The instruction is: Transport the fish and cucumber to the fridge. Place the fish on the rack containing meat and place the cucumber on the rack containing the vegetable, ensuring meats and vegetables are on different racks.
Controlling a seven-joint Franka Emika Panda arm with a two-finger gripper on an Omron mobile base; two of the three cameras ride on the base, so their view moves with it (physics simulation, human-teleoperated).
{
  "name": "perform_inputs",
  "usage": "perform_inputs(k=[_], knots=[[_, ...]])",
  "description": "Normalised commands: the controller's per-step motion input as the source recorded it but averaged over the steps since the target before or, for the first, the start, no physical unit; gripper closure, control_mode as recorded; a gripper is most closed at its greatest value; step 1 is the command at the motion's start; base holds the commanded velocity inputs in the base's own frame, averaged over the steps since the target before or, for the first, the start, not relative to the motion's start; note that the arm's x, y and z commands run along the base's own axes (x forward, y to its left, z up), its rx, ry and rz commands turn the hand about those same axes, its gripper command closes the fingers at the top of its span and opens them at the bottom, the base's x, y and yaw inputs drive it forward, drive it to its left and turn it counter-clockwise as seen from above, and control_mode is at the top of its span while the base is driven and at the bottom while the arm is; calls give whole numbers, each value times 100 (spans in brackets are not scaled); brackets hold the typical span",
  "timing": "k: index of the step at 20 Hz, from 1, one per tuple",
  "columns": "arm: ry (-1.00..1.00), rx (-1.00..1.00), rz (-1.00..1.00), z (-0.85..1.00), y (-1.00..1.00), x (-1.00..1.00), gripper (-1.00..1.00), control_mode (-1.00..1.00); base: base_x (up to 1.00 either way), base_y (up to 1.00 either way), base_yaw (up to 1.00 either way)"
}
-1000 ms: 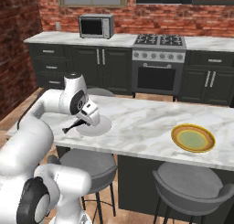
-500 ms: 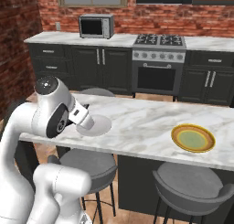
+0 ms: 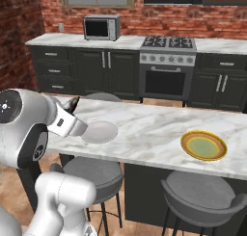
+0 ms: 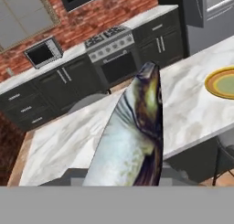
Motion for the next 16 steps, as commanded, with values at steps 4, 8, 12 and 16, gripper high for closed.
perform_inputs(k=[4,8,12,16], knots=[[-13,0,0,85,-16,-69,100,-100,0,0,0],[0,0,0,0,0,0,100,100,-95,-92,-6],[0,0,0,0,0,0,100,100,-100,-100,-12],[0,0,0,0,0,0,100,100,-78,-100,-9]])
